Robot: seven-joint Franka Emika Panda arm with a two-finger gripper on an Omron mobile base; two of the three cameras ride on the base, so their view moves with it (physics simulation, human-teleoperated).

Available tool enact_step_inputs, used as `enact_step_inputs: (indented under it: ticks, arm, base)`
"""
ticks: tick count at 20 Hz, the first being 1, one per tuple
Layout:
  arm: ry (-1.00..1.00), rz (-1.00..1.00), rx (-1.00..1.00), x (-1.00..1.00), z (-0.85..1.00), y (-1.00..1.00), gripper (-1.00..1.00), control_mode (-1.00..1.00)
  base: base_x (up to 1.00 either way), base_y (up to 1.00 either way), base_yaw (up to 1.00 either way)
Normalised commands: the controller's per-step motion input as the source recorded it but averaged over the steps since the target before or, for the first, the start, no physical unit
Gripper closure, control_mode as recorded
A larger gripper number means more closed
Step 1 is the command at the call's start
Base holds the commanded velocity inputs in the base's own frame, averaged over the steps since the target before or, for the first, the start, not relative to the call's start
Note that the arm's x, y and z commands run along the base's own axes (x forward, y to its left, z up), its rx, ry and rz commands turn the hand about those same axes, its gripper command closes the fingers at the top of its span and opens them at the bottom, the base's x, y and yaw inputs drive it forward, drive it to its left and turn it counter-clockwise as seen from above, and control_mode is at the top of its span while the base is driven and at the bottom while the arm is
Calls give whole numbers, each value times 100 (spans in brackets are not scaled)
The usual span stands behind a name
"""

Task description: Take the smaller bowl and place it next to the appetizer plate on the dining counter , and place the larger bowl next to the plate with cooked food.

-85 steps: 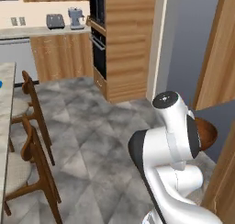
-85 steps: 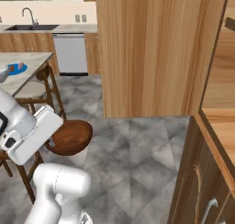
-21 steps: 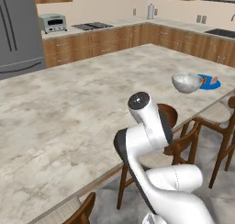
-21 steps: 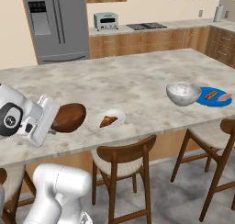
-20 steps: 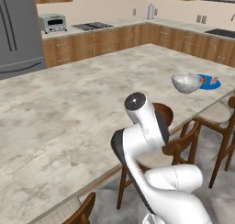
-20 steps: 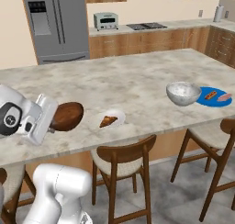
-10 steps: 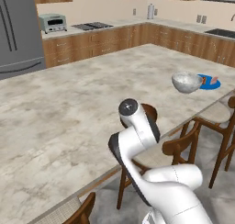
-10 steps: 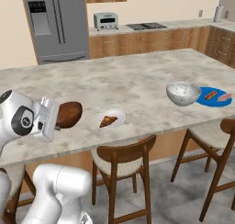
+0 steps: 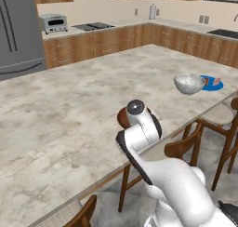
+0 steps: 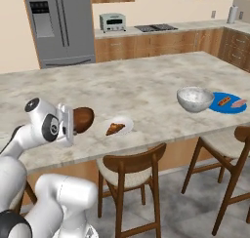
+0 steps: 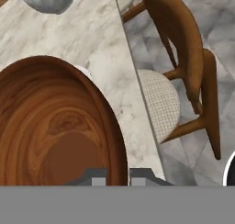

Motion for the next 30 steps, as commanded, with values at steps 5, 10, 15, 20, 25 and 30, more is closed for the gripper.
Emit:
enact_step_inputs:
  ticks: [5, 10, 15, 20, 25, 30]
  arm:
    - [2, 17, 1, 4, -23, -12, 100, -100]
    - [0, 0, 0, 15, -29, -24, 100, -100]
    - [2, 1, 2, 70, -15, -3, 100, -100]
    - [6, 1, 1, 68, -11, 0, 100, -100]
    - [14, 0, 0, 13, -31, 0, 100, -100]
    - [10, 0, 0, 15, -32, 0, 100, -100]
  base:
    - [0, 0, 0]
    - [0, 0, 0]
    - [0, 0, 0]
    - [0, 0, 0]
    - [0, 0, 0]
    - [0, 0, 0]
